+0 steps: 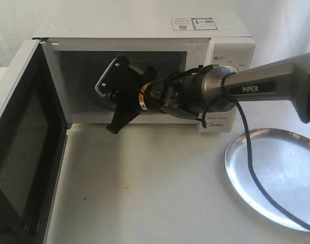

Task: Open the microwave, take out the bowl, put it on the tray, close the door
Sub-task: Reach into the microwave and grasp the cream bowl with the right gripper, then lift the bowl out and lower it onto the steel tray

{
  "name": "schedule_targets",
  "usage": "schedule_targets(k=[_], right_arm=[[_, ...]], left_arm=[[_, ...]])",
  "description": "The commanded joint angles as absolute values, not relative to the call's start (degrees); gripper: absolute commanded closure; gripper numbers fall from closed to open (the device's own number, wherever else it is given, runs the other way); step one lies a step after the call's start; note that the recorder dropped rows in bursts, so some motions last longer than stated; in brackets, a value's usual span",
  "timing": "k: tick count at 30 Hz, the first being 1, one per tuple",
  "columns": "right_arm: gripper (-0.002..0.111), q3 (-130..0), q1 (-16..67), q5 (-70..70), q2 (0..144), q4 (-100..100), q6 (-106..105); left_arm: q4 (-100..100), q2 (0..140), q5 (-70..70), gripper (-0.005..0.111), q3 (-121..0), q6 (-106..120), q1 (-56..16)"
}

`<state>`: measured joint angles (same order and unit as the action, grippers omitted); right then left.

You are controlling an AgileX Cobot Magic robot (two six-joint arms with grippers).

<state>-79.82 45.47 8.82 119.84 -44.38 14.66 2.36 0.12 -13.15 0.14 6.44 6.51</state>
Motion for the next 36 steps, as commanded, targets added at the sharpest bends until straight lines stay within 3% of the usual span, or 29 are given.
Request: schedule_targets(k=[1, 7, 13, 17, 21, 29, 36], right_arm=[[0.108, -77.91, 50.80, 1.22, 113.36, -45.01, 15.27], [0.108, -73.67, 57.10, -21.67, 104.19, -43.06, 7.39], [0.108, -66.34, 57.65, -50.72, 97.12, -25.83, -7.29], [0.108, -57.62, 57.55, -62.78, 96.06, -30.58, -0.85], [0.108, -50.36, 55.83, -60.09, 96.06, -48.88, 19.57], [0.108, -44.59, 51.44, -42.02, 96.17, -63.89, 34.65], [0.088, -44.59, 51.31, -42.54, 96.17, -64.26, 34.65]], left_arm=[[1.91, 0.00, -13.29, 0.107, 0.00, 6.27, 6.19], [1.91, 0.00, -13.29, 0.107, 0.00, 6.27, 6.19], [1.91, 0.00, -13.29, 0.107, 0.00, 6.27, 6.19], [1.91, 0.00, -13.29, 0.107, 0.00, 6.27, 6.19], [1.91, 0.00, -13.29, 0.107, 0.00, 6.27, 6.19], [1.91, 0.00, -13.29, 0.107, 0.00, 6.27, 6.19], [1.91, 0.00, -13.29, 0.107, 0.00, 6.27, 6.19]])
